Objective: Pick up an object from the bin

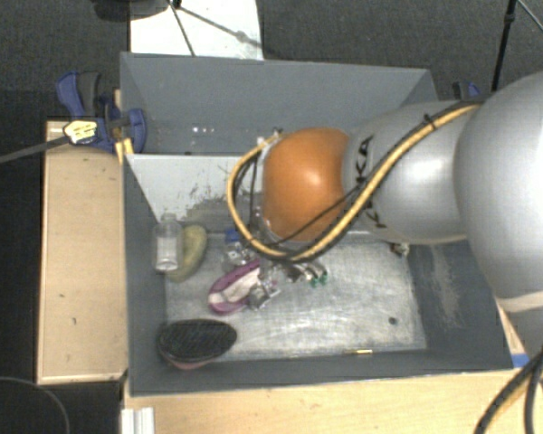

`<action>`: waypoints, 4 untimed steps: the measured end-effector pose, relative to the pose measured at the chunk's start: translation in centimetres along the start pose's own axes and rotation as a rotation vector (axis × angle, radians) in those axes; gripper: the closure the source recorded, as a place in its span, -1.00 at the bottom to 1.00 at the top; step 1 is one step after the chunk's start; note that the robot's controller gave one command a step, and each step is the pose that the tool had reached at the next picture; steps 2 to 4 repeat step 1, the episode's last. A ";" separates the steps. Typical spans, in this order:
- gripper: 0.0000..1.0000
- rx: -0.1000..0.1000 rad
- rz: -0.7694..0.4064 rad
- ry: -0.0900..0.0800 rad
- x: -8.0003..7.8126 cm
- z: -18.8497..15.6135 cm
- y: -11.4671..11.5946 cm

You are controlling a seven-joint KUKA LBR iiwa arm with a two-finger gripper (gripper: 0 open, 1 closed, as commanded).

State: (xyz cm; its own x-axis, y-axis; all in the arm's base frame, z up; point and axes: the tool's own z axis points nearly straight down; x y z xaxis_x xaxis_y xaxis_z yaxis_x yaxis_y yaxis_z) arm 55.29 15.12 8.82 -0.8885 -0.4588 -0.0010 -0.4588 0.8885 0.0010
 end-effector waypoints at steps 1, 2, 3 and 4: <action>1.00 0.004 -0.186 -0.007 1.3 -14.2 -2.1; 1.00 0.004 -0.186 -0.007 1.3 -14.2 -2.1; 1.00 0.004 -0.186 -0.007 1.3 -14.2 -2.1; 1.00 0.004 -0.186 -0.007 1.3 -14.2 -2.1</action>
Offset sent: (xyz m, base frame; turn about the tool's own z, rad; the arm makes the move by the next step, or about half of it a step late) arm -0.0037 -0.0242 0.1378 -0.1876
